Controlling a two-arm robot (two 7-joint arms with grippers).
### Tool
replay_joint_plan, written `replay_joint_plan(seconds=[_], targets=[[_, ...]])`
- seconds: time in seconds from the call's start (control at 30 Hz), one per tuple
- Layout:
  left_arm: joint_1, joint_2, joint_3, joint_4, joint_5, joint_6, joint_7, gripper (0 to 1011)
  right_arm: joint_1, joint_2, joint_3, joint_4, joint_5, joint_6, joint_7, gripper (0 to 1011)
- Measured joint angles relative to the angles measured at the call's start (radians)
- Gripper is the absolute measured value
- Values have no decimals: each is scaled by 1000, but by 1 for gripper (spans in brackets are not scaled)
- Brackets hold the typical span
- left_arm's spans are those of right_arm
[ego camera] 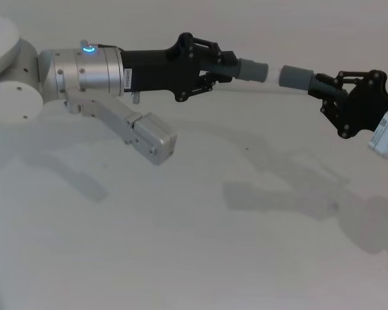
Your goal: Use both hands to pick up one end of the pipe from the table, align the ends, and insert them.
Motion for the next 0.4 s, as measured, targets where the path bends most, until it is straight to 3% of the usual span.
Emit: replay_joint_plan(seconds=[0.4], targets=[[0,0,0,0,0,0,0,302,0,0,0,-1,1,0,0,186]])
